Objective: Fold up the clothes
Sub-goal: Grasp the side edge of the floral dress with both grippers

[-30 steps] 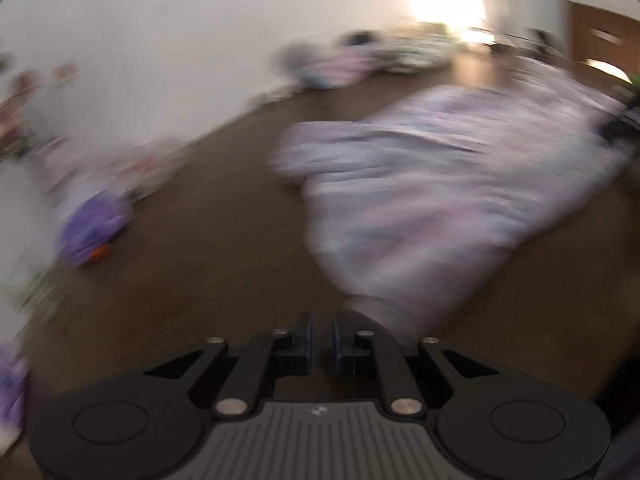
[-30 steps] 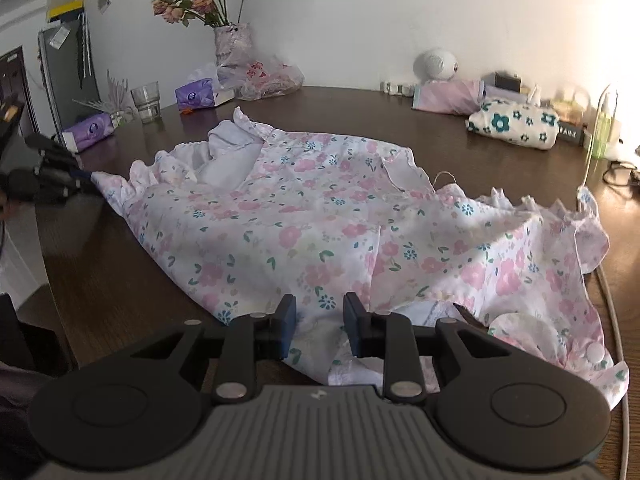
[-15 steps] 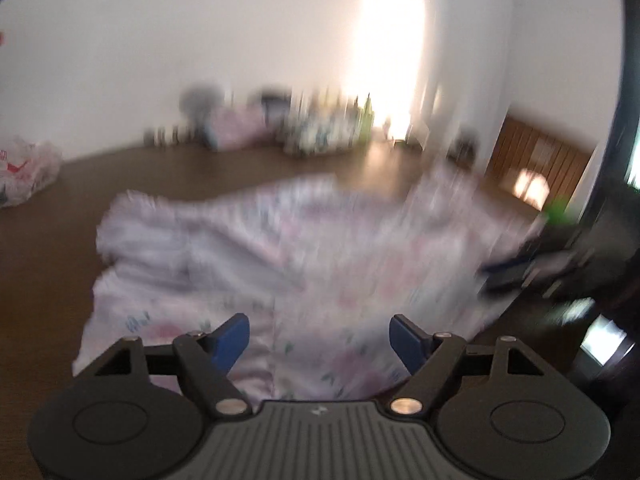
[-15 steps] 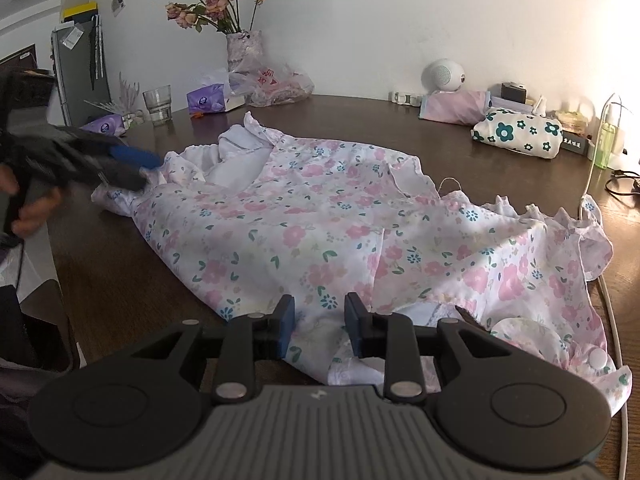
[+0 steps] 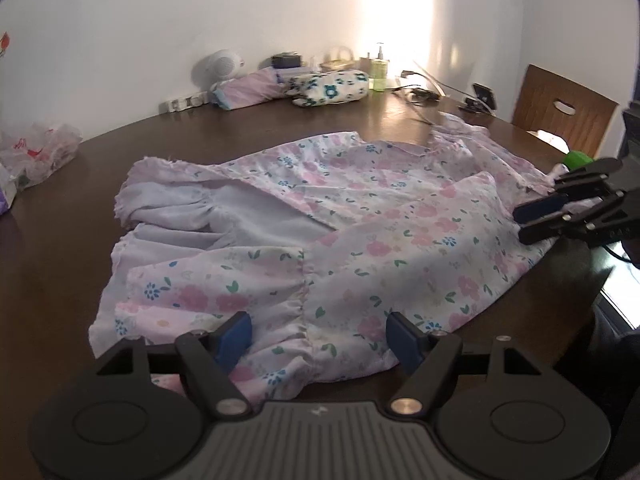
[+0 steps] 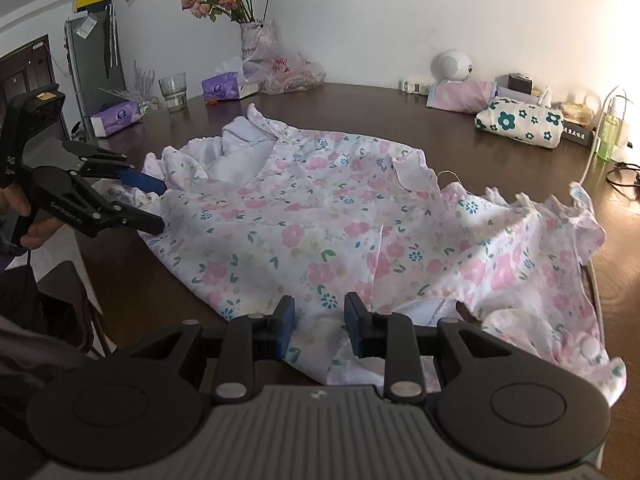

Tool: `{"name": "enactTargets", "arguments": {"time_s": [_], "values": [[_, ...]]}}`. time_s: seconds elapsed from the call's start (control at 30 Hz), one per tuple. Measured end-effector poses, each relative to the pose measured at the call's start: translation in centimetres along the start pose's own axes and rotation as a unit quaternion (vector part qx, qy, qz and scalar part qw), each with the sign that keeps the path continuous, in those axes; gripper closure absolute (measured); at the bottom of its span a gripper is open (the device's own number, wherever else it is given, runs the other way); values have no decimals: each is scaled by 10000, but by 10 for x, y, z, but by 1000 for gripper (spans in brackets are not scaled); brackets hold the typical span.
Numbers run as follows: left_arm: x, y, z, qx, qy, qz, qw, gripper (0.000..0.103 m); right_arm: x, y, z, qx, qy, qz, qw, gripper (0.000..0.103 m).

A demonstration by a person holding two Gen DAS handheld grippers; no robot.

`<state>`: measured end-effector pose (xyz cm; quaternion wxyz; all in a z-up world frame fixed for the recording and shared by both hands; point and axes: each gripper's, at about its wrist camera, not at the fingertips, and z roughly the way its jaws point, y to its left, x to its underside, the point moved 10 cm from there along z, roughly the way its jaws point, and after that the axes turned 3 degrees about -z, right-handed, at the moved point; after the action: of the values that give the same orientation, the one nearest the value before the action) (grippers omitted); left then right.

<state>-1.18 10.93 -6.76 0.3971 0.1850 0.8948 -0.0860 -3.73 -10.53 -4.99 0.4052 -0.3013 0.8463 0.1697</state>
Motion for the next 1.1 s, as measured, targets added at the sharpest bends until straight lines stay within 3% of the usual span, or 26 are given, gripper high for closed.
{"name": "enactTargets", "arguments": {"time_s": [0.1,0.13,0.17,0.23,0.27,0.33,0.37,0.4,0.6,0.7,0.8,0.9,1.0,1.1], "values": [[-2,0,-4,217,193,99,9995,35,3,-3,-8,-248,126,143,9995,70],[-10,3,-13,350,96,3,9993,45,3,-4,-10,-386,184,221,9988,66],[-28,11,-28,478,-244,-162,9984,46,1,-5,-13,-516,227,306,9979,62],[-63,29,-56,566,-863,-367,9940,37,-19,-14,-23,-582,22,478,9972,61],[-85,39,-67,334,-1120,-282,9927,27,-35,-20,-28,-528,-184,488,9972,56],[-116,51,-75,-78,-1316,92,9912,22,-65,-33,-34,-269,-511,431,9974,46],[-129,51,-72,-100,-1302,311,9909,21,-79,-40,-34,-87,-644,376,9972,43],[-142,52,-68,-110,-1282,532,9903,21,-93,-46,-34,75,-753,328,9966,43],[-172,39,-19,700,-791,1268,9863,19,-141,-76,5,366,-599,260,9972,43],[-165,42,10,822,-436,1425,9854,18,-155,-78,23,306,-485,211,9981,41],[-146,53,42,802,0,1377,9872,18,-159,-89,49,322,-356,431,9979,40],[-126,73,66,476,372,1181,9912,18,-151,-105,74,261,-405,730,9962,40],[-111,84,75,605,519,935,9924,18,-136,-116,88,-60,-649,1112,9917,40],[-104,93,76,817,526,760,9924,18,-122,-123,106,-86,-488,1258,9908,40]]}}
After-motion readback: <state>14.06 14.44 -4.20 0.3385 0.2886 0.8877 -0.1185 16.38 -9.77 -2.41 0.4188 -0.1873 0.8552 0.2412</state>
